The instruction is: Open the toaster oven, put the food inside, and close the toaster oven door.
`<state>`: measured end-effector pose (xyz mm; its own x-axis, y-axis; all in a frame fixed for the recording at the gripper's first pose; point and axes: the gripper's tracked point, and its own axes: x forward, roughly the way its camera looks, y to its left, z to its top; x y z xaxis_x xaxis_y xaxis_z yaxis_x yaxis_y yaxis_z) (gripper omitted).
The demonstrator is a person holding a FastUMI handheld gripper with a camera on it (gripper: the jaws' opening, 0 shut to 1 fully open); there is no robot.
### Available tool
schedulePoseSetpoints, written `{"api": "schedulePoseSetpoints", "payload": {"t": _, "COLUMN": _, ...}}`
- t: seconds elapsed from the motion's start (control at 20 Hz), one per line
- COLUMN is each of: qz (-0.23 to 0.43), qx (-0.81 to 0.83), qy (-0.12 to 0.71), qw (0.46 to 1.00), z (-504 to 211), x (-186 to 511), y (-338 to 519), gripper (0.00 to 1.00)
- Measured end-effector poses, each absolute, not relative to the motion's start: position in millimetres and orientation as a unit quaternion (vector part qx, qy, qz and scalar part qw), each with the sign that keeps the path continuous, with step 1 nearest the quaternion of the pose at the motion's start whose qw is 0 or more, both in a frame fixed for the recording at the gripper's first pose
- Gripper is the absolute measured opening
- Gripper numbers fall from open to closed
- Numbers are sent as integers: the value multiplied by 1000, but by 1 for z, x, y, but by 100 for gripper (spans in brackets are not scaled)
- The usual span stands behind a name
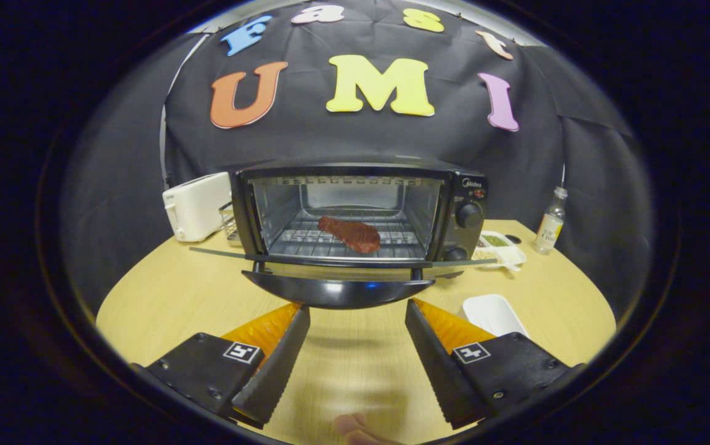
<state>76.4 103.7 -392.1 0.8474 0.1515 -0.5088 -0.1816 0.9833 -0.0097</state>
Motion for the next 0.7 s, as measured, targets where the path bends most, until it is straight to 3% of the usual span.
{"api": "schedulePoseSetpoints", "payload": {"t": 0.4, "qz": 73, "qx": -38, "qy": 236, "qw": 968, "z": -358, "x": 123, "y": 100, "gripper": 98}}
{"api": "schedulePoseSetpoints", "payload": {"t": 0.7, "qz": 71, "qx": -25, "qy": 156, "qw": 985, "z": -297, "x": 172, "y": 102, "gripper": 98}}
